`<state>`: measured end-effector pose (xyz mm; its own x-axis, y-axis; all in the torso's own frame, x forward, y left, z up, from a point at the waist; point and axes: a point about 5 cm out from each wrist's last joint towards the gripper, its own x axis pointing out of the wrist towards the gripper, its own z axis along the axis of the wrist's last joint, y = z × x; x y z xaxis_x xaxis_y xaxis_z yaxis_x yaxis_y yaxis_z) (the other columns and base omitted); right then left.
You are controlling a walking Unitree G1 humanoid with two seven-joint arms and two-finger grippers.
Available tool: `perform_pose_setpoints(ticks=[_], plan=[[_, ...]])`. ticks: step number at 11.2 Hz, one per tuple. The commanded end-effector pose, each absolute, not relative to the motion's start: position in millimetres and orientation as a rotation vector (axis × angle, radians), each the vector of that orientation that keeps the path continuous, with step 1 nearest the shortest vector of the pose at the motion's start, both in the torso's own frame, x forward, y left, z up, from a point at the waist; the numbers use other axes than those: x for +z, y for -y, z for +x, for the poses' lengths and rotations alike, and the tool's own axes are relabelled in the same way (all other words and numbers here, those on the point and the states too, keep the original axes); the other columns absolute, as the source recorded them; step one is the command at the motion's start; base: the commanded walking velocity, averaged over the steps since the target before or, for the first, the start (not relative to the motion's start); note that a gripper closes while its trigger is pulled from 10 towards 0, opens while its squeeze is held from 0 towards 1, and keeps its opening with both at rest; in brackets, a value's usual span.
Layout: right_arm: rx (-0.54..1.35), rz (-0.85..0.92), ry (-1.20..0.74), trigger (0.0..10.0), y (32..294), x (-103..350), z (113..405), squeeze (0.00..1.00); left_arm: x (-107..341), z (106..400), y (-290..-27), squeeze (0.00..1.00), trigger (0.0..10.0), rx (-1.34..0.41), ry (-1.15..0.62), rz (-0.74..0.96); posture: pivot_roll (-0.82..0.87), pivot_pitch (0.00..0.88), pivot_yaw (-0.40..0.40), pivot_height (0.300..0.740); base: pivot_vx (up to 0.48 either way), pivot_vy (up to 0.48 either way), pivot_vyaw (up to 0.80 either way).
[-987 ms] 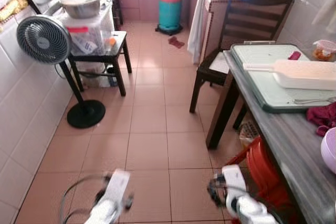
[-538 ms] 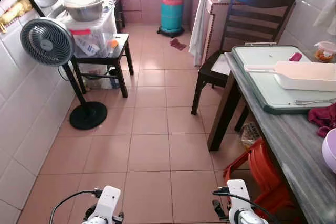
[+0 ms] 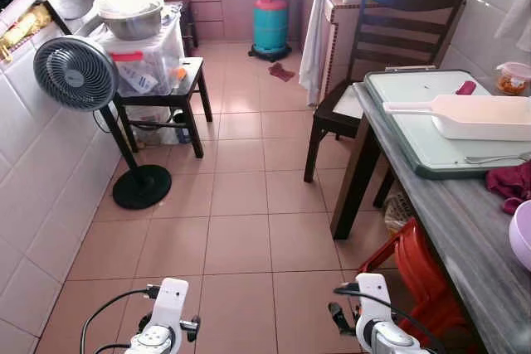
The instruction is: Setting the table
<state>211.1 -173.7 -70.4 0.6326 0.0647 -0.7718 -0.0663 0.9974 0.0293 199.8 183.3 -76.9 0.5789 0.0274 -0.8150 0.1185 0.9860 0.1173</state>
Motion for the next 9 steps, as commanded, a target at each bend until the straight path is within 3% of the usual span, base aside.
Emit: perform_pose_setpoints(ticks=[1, 5, 9], plan=[[0.099, -0.018, -0.894, 10.0, 171.0, -73.2, 206.4, 0.0, -76.1, 201.8, -182.9, 0.0, 10.0, -0.067, -0.961, 0.171, -0.08, 0.0, 0.058, 0.74, 0.0, 0.24, 0.0], [0.101, -0.018, -0.916, 10.0, 170.4, -77.9, 197.8, 0.0, -78.8, 196.5, -184.0, 0.0, 10.0, -0.083, -0.976, 0.213, -0.08, 0.0, 0.066, 0.74, 0.0, 0.391, 0.65], [0.089, -0.023, -0.927, 10.0, 176.6, -78.2, 196.5, 0.0, -79.9, 194.2, -183.8, 0.0, 10.0, -0.097, -0.978, 0.231, -0.08, 0.0, 0.066, 0.74, 0.0, 0.46, 0.0]])
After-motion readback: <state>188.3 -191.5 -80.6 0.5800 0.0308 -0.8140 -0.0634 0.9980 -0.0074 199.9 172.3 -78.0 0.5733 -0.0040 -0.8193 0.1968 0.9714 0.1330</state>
